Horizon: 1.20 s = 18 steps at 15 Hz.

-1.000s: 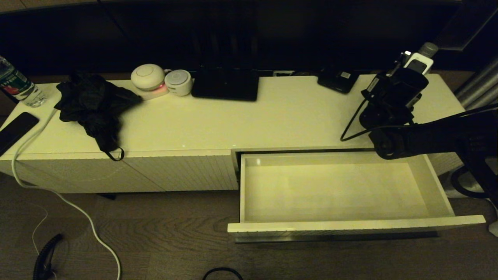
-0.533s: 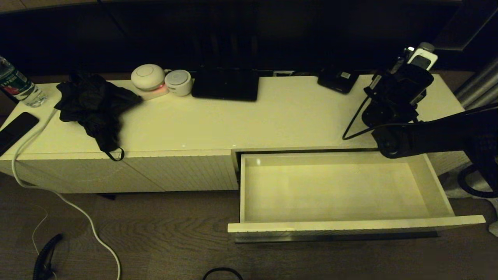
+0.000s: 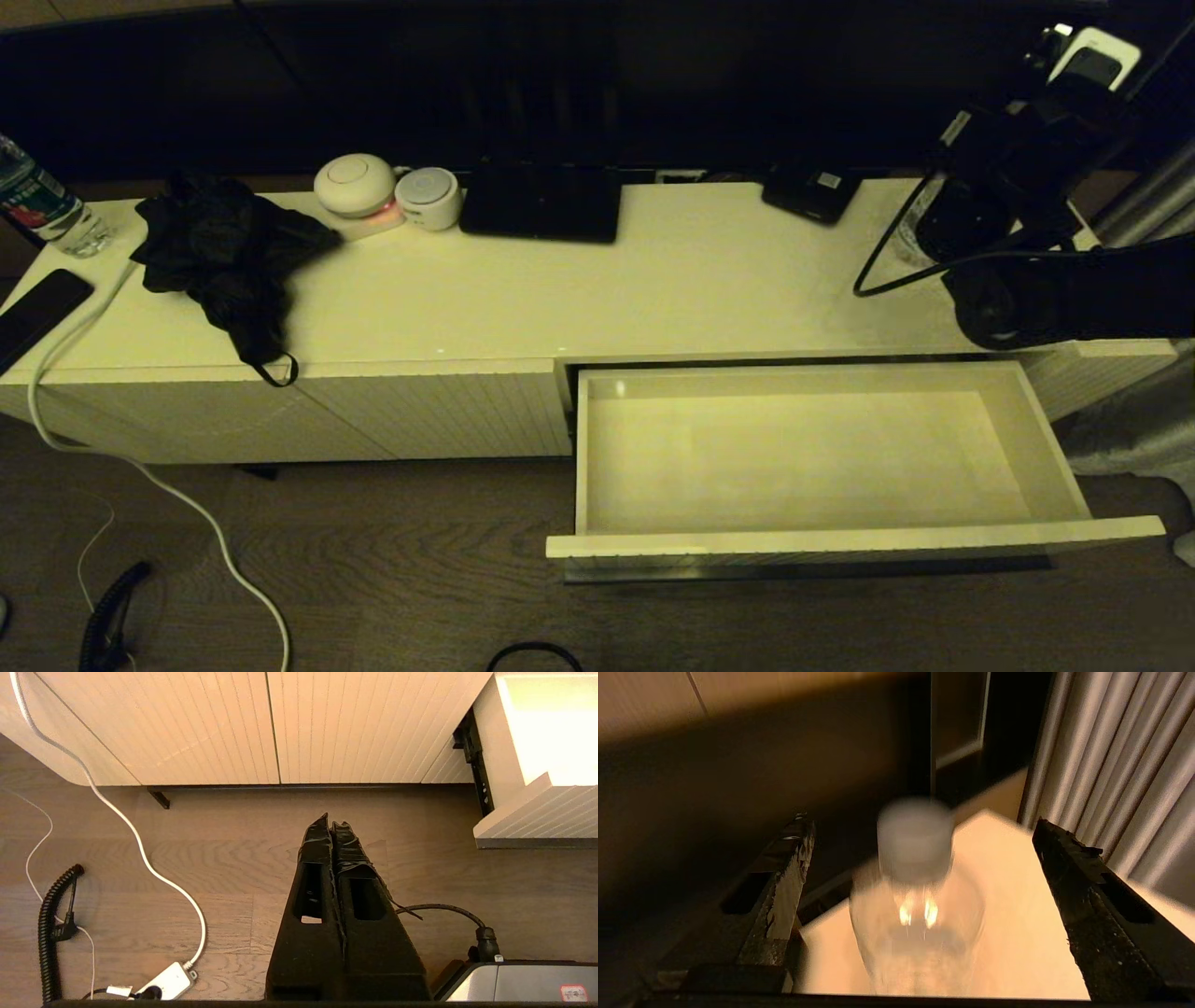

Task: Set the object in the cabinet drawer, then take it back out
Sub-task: Take the mineral water out of the drawer and put it on the table, then close the drawer

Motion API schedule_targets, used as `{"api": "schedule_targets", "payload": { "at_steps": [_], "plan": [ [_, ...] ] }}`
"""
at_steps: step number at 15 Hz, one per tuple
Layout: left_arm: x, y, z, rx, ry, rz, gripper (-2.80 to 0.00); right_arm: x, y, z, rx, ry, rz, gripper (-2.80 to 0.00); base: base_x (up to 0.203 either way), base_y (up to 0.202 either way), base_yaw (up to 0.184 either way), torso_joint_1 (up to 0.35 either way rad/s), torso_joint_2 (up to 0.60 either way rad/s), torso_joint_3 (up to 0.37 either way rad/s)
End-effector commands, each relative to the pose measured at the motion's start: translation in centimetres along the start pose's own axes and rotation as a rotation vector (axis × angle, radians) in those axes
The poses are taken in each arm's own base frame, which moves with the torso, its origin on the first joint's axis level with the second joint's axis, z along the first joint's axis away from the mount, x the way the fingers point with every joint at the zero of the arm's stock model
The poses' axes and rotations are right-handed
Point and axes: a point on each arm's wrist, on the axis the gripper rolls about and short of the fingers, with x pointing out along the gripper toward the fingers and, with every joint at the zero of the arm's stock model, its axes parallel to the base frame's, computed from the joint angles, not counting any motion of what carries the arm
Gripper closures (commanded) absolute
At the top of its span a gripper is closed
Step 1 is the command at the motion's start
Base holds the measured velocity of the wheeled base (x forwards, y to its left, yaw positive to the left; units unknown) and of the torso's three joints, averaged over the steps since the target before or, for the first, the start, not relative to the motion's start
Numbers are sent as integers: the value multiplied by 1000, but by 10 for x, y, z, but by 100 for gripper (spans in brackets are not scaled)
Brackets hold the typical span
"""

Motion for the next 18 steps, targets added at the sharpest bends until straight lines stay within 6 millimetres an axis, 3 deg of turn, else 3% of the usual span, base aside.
{"api": "schedule_targets", "payload": {
  "at_steps": [1, 5, 6, 9, 14, 18],
  "plan": [
    [0, 0, 0, 0, -1, 0, 0, -8, -6, 57, 60, -54, 1, -280, 0, 0, 0, 0, 0, 0],
    [0, 0, 0, 0, -1, 0, 0, -30, -30, 125, -11, -91, 54, -280, 0, 0, 0, 0, 0, 0],
    [0, 0, 0, 0, -1, 0, 0, -39, -37, 136, -63, -81, 75, 0, 0, 0, 0, 0, 0, 0],
    [0, 0, 0, 0, -1, 0, 0, -72, -62, 137, -301, 70, 172, 0, 0, 0, 0, 0, 0, 0],
    [0, 0, 0, 0, 0, 0, 0, -127, -120, 108, -773, 467, 500, 0, 0, 0, 0, 0, 0, 0],
    [0, 0, 0, 0, 0, 0, 0, -154, -158, 130, -915, 600, 808, 0, 0, 0, 0, 0, 0, 0]
  ]
}}
